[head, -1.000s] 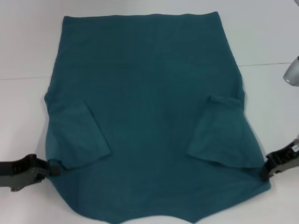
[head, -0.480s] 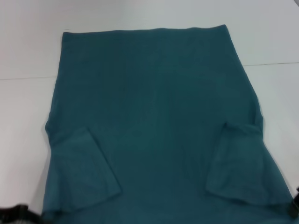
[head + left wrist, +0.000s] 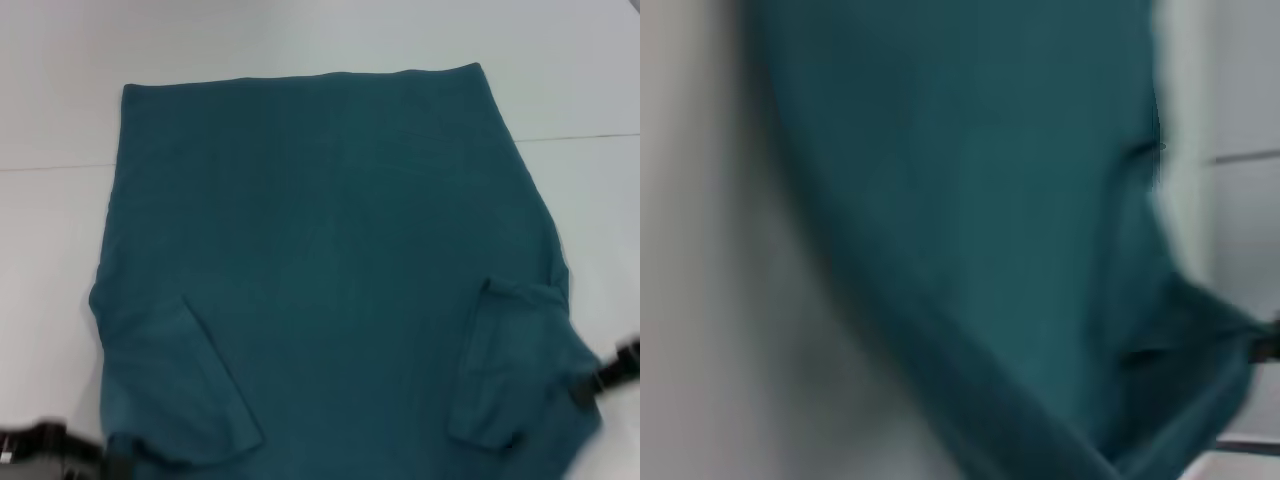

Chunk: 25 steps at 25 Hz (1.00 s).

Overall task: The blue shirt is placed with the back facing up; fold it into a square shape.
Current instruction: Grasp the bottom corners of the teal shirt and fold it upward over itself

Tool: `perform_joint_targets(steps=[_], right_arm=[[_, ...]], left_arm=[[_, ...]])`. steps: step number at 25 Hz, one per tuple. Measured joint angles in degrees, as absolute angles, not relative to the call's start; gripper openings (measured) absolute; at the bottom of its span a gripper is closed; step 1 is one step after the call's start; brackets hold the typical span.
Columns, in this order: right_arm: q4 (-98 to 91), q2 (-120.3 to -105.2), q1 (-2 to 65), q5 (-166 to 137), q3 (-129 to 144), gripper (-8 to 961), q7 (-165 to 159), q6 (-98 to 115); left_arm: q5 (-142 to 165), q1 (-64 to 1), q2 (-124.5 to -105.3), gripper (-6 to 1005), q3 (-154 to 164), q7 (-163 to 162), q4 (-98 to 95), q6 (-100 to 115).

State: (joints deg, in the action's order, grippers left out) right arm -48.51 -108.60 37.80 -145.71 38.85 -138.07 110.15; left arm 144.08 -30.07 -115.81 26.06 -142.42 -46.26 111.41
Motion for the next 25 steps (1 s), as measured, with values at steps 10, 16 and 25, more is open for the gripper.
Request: perform_joint_targets(steps=[10, 16, 25], right_arm=[[-47.7, -107.68, 38.1, -139.9, 27.4, 28, -140.5, 99.4], [-47.6, -108.83, 37.0, -135.6, 24.5, 28, -143.8, 88.4], [-38.6, -111.49, 40.3, -134.3, 30.1, 27, -140.5, 67.0]], left_arm=[[138.0, -38.7, -111.91, 43, 21.2, -149.2, -39.5, 103.1], [137.8, -42.9, -109.88, 43, 20.7, -152.5, -35.0, 90.3], [138.2, -47.2, -111.19, 43, 28.4, -152.7, -29.1, 68.0]])
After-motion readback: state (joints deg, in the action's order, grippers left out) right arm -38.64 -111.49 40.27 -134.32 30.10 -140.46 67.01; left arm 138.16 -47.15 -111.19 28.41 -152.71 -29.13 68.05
